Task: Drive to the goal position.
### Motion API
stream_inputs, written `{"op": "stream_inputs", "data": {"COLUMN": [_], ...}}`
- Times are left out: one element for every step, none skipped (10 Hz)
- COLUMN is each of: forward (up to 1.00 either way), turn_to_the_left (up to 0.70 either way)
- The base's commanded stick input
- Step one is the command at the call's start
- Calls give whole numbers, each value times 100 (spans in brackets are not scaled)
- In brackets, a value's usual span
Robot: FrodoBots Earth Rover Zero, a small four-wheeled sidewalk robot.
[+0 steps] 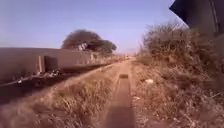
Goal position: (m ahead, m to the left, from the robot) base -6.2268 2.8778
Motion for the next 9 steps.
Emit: {"op": "stream_inputs", "data": {"forward": [70,70,70,70,70,70,70,70,70], "turn_to_the_left": [0,0,0,0,0,0,0,0,0]}}
